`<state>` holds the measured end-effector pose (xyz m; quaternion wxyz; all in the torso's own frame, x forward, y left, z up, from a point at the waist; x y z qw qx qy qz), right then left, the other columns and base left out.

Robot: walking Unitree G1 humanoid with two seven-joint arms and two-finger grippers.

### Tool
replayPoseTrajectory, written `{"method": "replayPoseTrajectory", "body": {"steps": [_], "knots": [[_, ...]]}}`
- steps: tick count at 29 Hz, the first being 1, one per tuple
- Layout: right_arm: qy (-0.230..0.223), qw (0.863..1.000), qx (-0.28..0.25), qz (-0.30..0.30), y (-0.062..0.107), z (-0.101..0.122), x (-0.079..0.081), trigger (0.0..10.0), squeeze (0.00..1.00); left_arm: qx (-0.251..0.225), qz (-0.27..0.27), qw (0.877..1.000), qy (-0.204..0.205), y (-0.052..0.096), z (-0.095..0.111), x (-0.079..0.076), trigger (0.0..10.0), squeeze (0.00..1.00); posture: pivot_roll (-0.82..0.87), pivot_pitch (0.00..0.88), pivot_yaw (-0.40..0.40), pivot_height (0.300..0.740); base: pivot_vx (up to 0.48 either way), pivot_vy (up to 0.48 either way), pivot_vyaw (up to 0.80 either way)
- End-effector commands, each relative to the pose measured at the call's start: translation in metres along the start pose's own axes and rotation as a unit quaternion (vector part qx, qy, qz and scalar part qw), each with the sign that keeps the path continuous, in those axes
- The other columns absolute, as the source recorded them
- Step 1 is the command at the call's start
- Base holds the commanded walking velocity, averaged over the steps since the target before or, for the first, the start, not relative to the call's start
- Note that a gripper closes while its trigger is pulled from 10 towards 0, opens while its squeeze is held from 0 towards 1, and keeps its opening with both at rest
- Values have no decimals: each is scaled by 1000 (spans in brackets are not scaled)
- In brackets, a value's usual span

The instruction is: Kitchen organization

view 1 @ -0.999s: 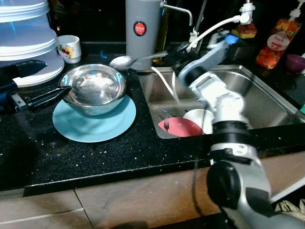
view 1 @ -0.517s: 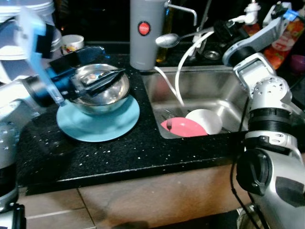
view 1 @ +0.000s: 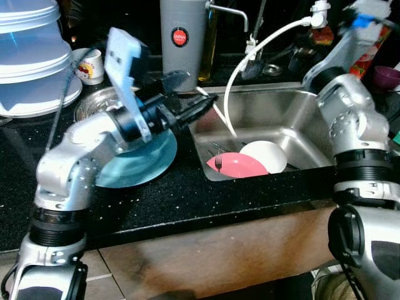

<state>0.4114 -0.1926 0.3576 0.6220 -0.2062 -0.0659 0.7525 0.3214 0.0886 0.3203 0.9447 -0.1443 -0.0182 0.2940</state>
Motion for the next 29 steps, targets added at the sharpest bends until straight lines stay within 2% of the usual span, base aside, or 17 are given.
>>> {"method": "replayPoseTrajectory", "body": {"steps": [1,6,10,15,19,21,26,29], "knots": [[32,999,-2,19,1,-1,5,0,0,35,19,999,4,-1,-17,5,10000,0,38,77,-48,740,0,0,0],[64,995,31,69,2,-19,24,0,0,96,48,993,-45,-6,-43,12,10000,0,31,81,-46,740,0,0,0],[78,990,64,102,4,-33,35,0,0,109,51,992,-46,-6,-53,11,10000,0,29,84,-47,740,0,0,0],[86,973,126,174,16,-66,58,0,0,120,54,990,-54,-6,-62,8,10000,0,32,85,-52,740,0,0,0],[75,969,141,189,20,-74,66,0,0,125,54,989,-55,-5,-65,8,10000,0,32,85,-51,740,0,0,0],[69,961,170,208,26,-86,73,0,0,142,58,986,-60,-3,-70,10,10000,0,32,89,-48,740,0,0,0],[75,949,201,231,35,-97,78,0,0,180,59,981,-48,3,-80,12,10000,0,34,88,-48,740,0,0,0],[76,947,206,234,36,-98,79,0,0,191,58,979,-42,6,-85,12,10000,0,34,86,-46,740,0,0,0]]}}
Point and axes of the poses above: a point about 5 cm out from each wrist's last joint towards the gripper, its own y axis pointing back from the gripper into the wrist, its own z axis along the axis of the wrist's last joint, x = y × z, the point moved 2 cm from there along -y, pointing out of the wrist towards the gripper, and after that the axes turned 14 degrees about y, right-handed, at the moved point
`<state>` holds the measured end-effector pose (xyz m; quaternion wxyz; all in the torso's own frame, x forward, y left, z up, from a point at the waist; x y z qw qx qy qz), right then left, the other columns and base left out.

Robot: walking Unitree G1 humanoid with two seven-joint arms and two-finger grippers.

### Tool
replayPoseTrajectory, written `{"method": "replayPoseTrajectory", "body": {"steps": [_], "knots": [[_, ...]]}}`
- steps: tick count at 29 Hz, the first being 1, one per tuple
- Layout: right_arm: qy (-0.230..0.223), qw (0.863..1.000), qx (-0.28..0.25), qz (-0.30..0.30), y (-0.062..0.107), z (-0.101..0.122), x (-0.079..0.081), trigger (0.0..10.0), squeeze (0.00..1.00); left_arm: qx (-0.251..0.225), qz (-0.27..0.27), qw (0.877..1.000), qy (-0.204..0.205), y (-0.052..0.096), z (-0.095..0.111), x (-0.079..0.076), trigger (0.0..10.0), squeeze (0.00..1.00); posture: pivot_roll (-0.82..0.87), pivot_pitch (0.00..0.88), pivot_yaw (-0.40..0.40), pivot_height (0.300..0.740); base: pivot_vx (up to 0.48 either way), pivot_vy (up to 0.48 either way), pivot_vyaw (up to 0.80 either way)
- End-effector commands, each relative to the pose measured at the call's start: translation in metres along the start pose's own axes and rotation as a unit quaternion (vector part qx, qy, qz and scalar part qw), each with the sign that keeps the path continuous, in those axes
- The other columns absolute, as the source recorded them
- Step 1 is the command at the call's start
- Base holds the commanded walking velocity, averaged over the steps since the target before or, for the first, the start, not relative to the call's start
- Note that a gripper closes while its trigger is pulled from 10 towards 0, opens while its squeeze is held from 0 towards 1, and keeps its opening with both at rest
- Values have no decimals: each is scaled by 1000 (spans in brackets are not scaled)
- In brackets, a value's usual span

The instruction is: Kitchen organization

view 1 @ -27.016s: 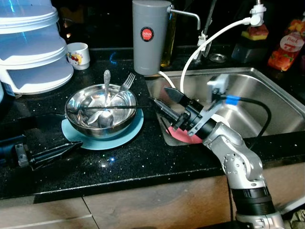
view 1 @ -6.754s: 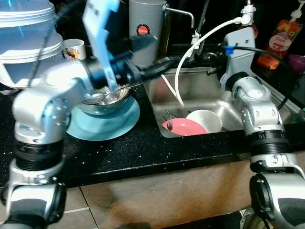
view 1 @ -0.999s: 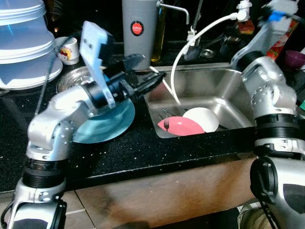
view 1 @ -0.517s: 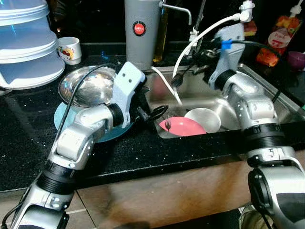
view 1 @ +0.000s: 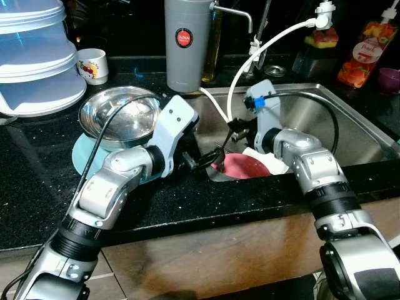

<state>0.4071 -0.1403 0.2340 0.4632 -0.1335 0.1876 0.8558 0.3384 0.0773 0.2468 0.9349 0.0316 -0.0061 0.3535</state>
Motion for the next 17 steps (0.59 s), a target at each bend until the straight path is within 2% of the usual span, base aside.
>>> {"method": "replayPoseTrajectory", "body": {"steps": [1,8,17], "knots": [[6,1000,-1,1,2,3,0,0,0,23,-1,1000,8,-1,-11,-1,10000,0,34,86,-46,740,0,0,0],[9,1000,5,-3,3,2,-2,0,0,17,2,1000,21,-1,-10,1,10000,0,36,89,-44,740,0,0,0],[13,1000,11,-4,4,0,-3,0,0,23,10,1000,16,-1,-13,5,10000,0,36,91,-42,740,0,0,0]]}}
Point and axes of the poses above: a point about 5 cm out from each wrist's last joint towards the gripper, its own y axis pointing back from the gripper into the wrist, its own z axis along the axis of the wrist's last joint, x = y × z, the point moved 2 cm from there along -y, pointing out of the wrist towards the gripper, and after that the axes turned 14 degrees about y, right-handed, at the moved point
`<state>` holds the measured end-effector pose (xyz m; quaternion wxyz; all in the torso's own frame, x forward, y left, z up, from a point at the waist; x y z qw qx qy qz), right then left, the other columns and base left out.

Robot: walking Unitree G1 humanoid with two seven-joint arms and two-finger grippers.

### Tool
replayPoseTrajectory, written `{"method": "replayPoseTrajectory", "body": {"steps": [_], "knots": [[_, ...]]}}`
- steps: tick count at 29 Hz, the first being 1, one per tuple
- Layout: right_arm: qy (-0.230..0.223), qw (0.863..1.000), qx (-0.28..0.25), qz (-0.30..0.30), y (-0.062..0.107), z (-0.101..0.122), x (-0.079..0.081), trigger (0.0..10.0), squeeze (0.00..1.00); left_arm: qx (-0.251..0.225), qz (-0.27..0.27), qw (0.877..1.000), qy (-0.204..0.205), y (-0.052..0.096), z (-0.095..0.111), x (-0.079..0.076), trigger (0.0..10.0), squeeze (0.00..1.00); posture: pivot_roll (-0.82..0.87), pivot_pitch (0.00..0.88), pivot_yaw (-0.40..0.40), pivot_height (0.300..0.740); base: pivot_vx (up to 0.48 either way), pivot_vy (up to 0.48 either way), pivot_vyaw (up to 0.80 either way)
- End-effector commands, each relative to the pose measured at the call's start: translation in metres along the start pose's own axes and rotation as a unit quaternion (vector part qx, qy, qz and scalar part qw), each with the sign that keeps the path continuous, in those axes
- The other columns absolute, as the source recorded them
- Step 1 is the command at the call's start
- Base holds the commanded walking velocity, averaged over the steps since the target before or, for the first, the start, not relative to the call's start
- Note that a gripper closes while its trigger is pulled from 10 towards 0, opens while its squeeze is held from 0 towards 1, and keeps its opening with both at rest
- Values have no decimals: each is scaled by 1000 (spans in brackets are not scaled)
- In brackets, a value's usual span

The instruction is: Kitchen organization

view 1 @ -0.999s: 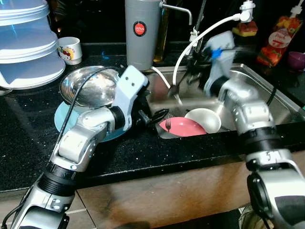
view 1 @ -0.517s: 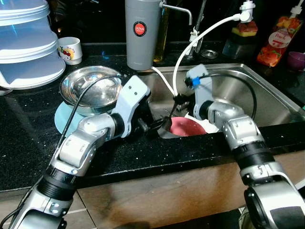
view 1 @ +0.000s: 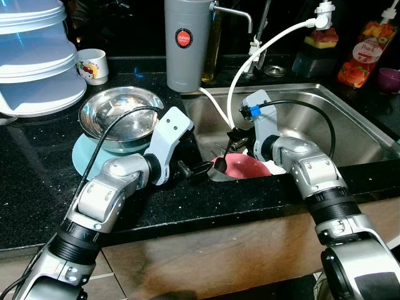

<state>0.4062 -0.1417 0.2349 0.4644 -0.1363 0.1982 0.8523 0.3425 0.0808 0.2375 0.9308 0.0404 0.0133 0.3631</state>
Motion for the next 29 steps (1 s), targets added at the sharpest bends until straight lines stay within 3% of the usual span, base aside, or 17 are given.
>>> {"method": "replayPoseTrajectory", "body": {"steps": [1,3,4,6,8,13,14,15,16,17,27,28,29], "knots": [[8,1000,3,-2,3,0,-2,0,0,2,2,1000,-9,0,-2,1,10000,0,35,92,-39,740,0,0,0],[10,1000,4,-3,3,-1,-2,0,0,-12,6,1000,-13,2,0,2,10000,0,35,91,-39,740,0,0,0],[11,1000,5,-2,3,-2,-1,1137,0,-15,8,1000,-13,3,1,3,10000,0,41,89,-42,740,0,0,0],[12,1000,6,-1,2,-2,0,1137,0,-17,8,1000,-12,4,2,4,10000,0,41,89,-43,740,0,0,0],[14,1000,6,3,1,-1,1,3176,0,-14,6,1000,-14,4,2,4,10000,0,41,89,-43,740,0,0,0],[19,1000,8,9,1,-1,2,4157,0,-3,-5,1000,-16,4,-2,1,10000,0,40,89,-42,740,0,0,0],[20,1000,9,12,1,-2,3,5608,0,0,-7,1000,-15,4,-3,0,10000,0,40,89,-42,740,0,0,0],[20,1000,9,12,1,-2,3,5608,0,0,-7,1000,-15,4,-3,0,10000,0,40,89,-42,740,0,0,0],[23,1000,12,15,1,-3,4,7216,0,0,-8,1000,-16,3,-4,0,10000,0,39,90,-42,740,0,0,0],[27,999,15,17,1,-4,5,10000,0,-1,-8,1000,-17,3,-3,-1,10000,0,40,91,-42,740,0,0,0],[30,999,18,30,0,-6,10,10000,16,-33,0,999,-26,3,7,0,10000,0,48,87,-43,740,0,0,0],[30,999,17,32,0,-6,10,10000,388,-36,-2,999,-28,3,9,0,10000,0,48,87,-43,740,0,0,0],[30,999,17,32,0,-6,10,10000,388,-36,-2,999,-28,3,9,0,10000,0,48,87,-43,740,0,0,0]]}}
Point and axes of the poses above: a point about 5 cm out from each wrist's last joint towards the gripper, its own y axis pointing back from the gripper into the wrist, its own z axis along the axis of the wrist's last joint, x = y × z, the point moved 2 cm from there along -y, pointing out of the wrist towards the gripper, and after that the axes turned 14 degrees about y, right-handed, at the moved point
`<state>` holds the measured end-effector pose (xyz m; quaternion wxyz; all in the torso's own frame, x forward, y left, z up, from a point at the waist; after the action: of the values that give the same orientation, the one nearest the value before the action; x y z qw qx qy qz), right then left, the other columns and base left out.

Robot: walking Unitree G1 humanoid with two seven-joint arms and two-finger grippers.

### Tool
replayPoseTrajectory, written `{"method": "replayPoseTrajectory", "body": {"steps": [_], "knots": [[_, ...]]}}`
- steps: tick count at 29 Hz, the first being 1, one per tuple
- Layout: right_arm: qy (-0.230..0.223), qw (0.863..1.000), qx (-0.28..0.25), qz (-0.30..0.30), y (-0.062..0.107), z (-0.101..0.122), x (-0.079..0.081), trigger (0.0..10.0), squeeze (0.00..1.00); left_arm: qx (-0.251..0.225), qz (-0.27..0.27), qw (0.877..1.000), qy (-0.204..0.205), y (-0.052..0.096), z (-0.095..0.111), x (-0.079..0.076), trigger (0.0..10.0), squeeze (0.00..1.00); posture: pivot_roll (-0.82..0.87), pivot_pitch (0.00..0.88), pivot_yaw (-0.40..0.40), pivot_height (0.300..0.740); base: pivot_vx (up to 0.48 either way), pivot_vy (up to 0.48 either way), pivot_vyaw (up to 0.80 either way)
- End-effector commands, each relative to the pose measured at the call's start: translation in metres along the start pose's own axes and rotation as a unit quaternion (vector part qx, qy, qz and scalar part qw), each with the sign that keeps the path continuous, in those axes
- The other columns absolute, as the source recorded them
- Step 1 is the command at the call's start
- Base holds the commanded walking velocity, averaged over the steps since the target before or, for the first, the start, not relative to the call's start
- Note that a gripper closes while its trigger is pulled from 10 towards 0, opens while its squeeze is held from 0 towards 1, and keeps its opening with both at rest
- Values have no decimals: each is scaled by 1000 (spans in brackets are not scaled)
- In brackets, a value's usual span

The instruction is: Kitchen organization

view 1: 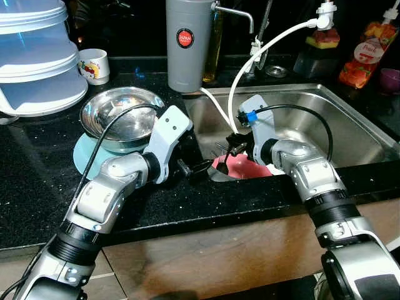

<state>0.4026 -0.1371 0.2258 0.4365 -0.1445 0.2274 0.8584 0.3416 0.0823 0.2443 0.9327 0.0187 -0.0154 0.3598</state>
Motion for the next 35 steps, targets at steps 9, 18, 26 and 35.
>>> {"method": "replayPoseTrajectory", "body": {"steps": [9,18,26,35], "knots": [[22,1000,-1,-20,1,4,-4,10000,0,-36,-12,999,-2,2,17,-6,10000,0,48,78,-48,740,0,0,0],[-4,989,-110,-98,0,46,-18,10000,0,-156,-43,986,-29,21,96,-18,10000,0,52,59,-55,740,0,0,0],[-60,979,-170,-99,-18,74,7,10000,0,-177,73,976,-108,77,145,26,10000,0,68,54,-59,740,0,0,0],[-167,962,-203,-76,-40,94,34,10000,1000,-48,280,949,-133,177,111,106,10000,0,84,71,-68,740,0,0,0]]}}
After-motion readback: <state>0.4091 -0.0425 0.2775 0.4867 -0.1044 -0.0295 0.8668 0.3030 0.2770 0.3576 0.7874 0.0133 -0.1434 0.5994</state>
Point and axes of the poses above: a point about 5 cm out from each wrist's last joint towards the gripper, its own y axis pointing back from the gripper into the wrist, its own z axis along the axis of the wrist's last joint, x = y × z, the point moved 2 cm from there along -y, pointing out of the wrist towards the gripper, and after that the axes turned 14 degrees about y, right-handed, at the moved point
